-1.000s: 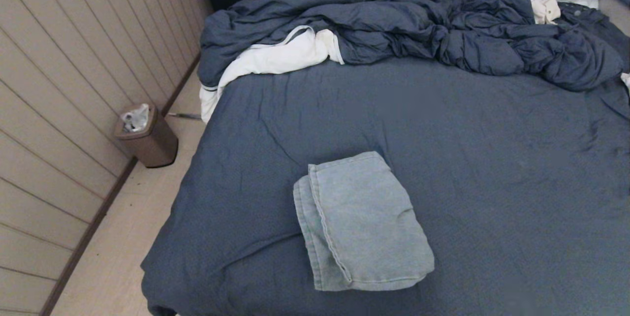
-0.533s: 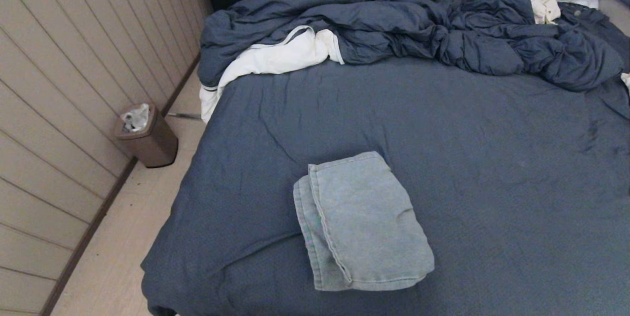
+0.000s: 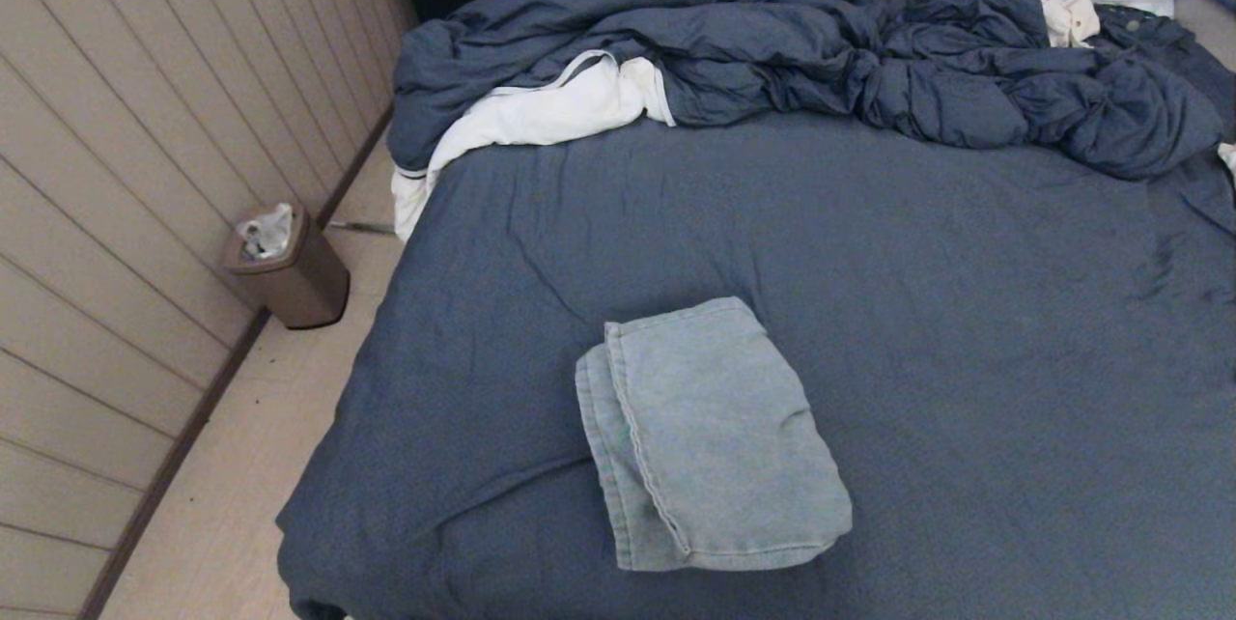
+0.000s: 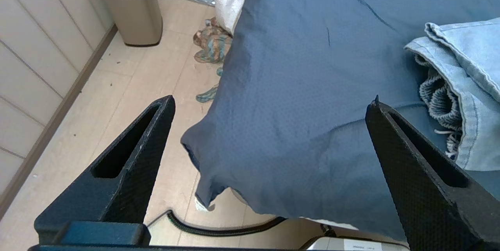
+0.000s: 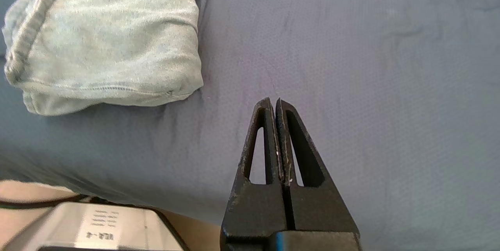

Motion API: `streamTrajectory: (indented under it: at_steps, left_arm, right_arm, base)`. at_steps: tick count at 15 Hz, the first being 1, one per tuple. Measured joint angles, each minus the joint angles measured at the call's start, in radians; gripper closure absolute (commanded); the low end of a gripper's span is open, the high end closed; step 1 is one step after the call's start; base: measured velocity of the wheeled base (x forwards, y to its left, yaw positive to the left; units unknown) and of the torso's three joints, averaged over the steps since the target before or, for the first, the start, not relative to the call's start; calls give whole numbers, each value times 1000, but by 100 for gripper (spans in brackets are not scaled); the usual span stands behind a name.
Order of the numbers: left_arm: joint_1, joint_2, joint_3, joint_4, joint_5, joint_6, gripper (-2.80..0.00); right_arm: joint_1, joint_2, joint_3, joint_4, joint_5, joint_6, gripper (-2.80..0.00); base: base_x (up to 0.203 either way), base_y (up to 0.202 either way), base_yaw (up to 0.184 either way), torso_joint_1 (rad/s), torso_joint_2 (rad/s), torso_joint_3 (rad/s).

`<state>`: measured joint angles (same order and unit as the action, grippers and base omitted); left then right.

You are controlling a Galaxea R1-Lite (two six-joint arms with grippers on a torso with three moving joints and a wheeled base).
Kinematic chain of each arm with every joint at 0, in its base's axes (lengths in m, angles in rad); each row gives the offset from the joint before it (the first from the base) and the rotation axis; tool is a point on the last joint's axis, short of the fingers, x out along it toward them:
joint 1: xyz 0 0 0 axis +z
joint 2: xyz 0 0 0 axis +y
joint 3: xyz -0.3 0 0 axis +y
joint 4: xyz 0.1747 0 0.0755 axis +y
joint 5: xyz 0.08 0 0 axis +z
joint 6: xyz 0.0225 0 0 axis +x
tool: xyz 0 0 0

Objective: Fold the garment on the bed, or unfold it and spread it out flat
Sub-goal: Unford the blue shorts

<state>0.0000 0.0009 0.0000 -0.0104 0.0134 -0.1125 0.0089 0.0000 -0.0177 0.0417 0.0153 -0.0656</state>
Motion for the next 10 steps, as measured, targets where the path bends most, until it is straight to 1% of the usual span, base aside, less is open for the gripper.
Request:
streamTrajectory:
  at_steps: [3, 8, 10]
  left_arm:
    - [0, 0, 0, 0, 0, 0, -280]
    - [0, 0, 0, 0, 0, 0, -280]
    - [0, 0, 0, 0, 0, 0, -280]
  right_arm:
    - [0, 0, 1, -1, 0, 16, 0]
    - [0, 0, -3, 8, 4, 6, 0]
    - [0, 4, -22, 32, 4, 5, 0]
  base:
    - [0, 0, 0, 0, 0, 0]
    - [0, 0, 0, 0, 0, 0]
    - [0, 0, 0, 0, 0, 0]
